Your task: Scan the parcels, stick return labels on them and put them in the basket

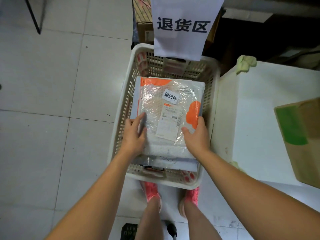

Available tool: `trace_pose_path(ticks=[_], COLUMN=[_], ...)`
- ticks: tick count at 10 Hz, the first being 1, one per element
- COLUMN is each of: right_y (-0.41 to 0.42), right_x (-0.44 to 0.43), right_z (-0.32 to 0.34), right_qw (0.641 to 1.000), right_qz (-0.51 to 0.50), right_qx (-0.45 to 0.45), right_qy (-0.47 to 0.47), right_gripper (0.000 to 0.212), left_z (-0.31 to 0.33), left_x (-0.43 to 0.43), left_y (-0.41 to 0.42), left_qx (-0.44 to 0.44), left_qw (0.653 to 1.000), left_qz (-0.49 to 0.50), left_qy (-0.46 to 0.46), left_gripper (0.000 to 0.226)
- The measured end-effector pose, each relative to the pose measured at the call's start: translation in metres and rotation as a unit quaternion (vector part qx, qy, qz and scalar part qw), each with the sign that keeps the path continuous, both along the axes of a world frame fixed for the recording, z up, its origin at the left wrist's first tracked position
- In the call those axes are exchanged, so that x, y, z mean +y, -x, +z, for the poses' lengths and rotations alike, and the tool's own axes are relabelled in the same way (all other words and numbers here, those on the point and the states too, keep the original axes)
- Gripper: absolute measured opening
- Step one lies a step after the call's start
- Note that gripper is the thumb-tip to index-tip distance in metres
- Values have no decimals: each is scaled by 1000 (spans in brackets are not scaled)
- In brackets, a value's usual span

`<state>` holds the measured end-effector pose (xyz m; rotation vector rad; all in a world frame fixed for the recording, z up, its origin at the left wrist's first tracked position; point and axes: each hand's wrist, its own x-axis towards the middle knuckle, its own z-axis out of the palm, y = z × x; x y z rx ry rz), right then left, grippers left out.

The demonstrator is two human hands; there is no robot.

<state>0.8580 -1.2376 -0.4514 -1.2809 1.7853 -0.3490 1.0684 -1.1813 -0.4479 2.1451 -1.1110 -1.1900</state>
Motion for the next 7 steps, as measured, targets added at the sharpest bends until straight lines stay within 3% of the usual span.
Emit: trace_pose_path(ticks=[2, 4, 5, 6, 7], right_y=[7, 7, 7, 12, 10], right_x=[-3, 3, 3, 1, -2], right_z=[-4, 0, 10, 34, 75], right_qw=[999, 1000, 997, 984, 952], right_qz=[26, 8, 26, 76, 197], right_qx=[11, 25, 70, 158, 236], right_qy=[-17, -5, -13, -22, 2], right_gripper=[58, 65, 76, 72, 66], left_z=[-2, -8, -3, 17, 54], left_x=[2, 7, 5, 7, -3], left_y=[3, -1, -5, -6, -8], left_qx=[-62, -112, -170, -244, -315], left_qw=[996, 992, 981, 962, 928], left_qz=[-55, -55, -82, -124, -199], left_qy=[-35, -25, -48, -20, 18], left_gripper=[74, 71, 68, 66, 68])
